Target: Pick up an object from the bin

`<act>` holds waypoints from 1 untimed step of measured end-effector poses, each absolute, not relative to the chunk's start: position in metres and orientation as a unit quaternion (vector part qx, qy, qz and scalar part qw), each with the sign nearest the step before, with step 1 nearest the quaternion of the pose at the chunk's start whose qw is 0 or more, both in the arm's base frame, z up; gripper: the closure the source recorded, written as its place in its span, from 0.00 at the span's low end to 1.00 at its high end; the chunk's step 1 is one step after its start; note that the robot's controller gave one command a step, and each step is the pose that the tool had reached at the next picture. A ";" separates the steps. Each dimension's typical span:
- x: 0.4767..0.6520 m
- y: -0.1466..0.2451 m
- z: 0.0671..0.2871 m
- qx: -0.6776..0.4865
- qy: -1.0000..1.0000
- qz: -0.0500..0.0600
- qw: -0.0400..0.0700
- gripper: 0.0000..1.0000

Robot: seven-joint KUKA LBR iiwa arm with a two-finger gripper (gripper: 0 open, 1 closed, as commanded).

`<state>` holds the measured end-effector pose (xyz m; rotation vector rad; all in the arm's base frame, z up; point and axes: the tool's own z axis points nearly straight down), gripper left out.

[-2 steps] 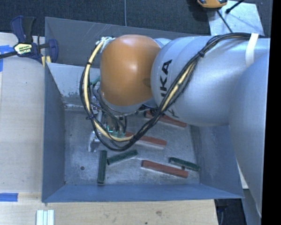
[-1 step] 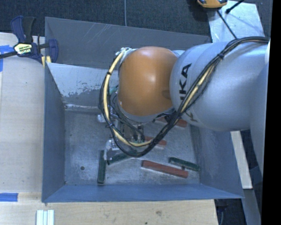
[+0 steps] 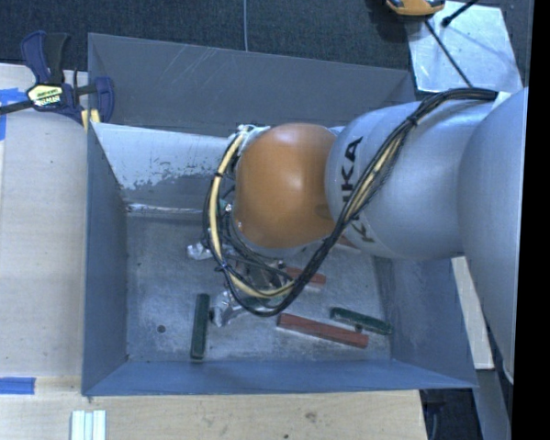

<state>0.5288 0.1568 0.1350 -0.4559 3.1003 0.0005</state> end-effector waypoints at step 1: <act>0.520 0.124 0.083 -0.208 0.978 0.001 0.002 1.00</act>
Offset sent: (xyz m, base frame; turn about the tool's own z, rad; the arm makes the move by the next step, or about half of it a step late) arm 0.0000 0.0000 0.0000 0.0000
